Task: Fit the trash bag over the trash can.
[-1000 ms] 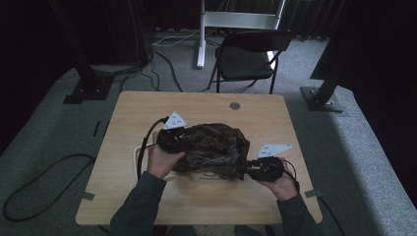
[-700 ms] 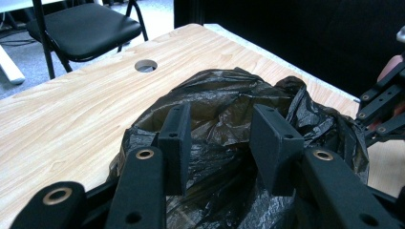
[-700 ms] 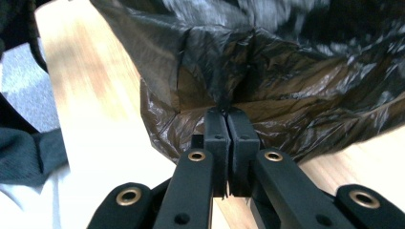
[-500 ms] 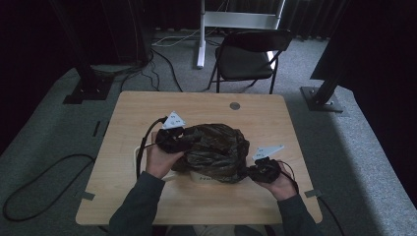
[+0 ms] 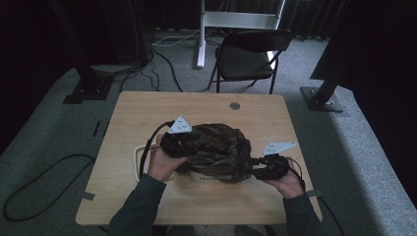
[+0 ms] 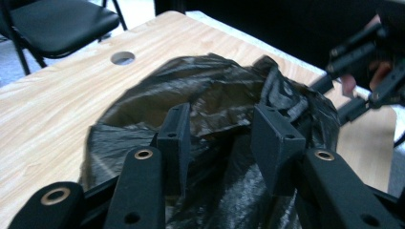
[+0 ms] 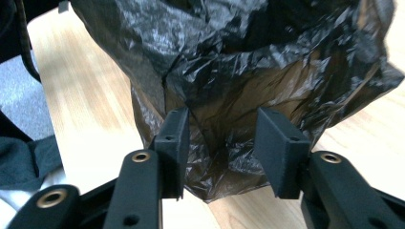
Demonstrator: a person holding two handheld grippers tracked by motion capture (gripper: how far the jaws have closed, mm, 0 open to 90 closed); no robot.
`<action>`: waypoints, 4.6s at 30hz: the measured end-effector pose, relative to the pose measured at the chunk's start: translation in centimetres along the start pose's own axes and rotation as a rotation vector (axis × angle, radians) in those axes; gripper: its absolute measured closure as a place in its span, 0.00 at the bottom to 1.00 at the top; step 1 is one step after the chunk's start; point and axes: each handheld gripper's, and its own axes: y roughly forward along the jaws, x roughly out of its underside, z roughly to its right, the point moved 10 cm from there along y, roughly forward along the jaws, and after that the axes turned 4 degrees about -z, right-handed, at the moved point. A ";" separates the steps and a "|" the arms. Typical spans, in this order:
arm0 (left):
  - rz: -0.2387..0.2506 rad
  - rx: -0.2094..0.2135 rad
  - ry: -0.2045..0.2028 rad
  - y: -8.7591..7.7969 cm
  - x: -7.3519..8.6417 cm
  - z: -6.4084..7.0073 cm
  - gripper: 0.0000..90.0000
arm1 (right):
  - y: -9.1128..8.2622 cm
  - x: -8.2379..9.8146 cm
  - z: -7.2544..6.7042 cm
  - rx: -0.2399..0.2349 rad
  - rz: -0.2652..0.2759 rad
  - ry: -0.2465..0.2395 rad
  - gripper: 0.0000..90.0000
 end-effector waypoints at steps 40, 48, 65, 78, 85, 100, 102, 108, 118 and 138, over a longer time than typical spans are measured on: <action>-0.072 -0.233 -0.138 3.8 1.2 -7.0 0.58 | 1.1 -1.0 0.6 0.030 0.030 0.022 0.59; -0.057 -0.282 -0.153 3.9 1.4 -7.5 0.86 | 1.3 -0.9 0.4 0.022 0.024 0.020 0.64; -0.038 -0.324 -0.225 2.8 2.6 -9.9 1.00 | 1.3 -0.8 -0.2 -0.008 0.012 -0.008 1.00; -0.105 -0.312 -0.328 3.8 5.8 -11.7 1.00 | 2.1 0.6 0.2 -0.017 -0.063 0.003 1.00; -0.128 -0.304 -0.343 4.3 6.5 -11.7 0.97 | 2.6 1.3 0.1 -0.032 -0.107 0.002 0.99; 0.008 -0.252 -0.295 0.9 4.9 -10.6 0.66 | -0.1 -0.9 0.4 0.007 0.055 0.000 0.59; 0.025 -0.233 -0.282 0.5 4.6 -10.2 0.64 | -0.3 -1.1 0.5 0.012 0.077 0.001 0.58; 0.034 -0.174 -0.247 0.0 3.8 -8.8 0.62 | -0.9 -1.2 0.3 -0.007 0.084 -0.007 0.56; 0.046 -0.113 -0.181 -0.3 2.3 -6.8 0.61 | -1.3 -1.2 0.3 0.001 0.106 -0.023 0.55; -0.009 -0.020 -0.063 0.8 0.5 -3.9 0.59 | -0.1 -0.3 0.6 0.018 0.049 -0.033 0.52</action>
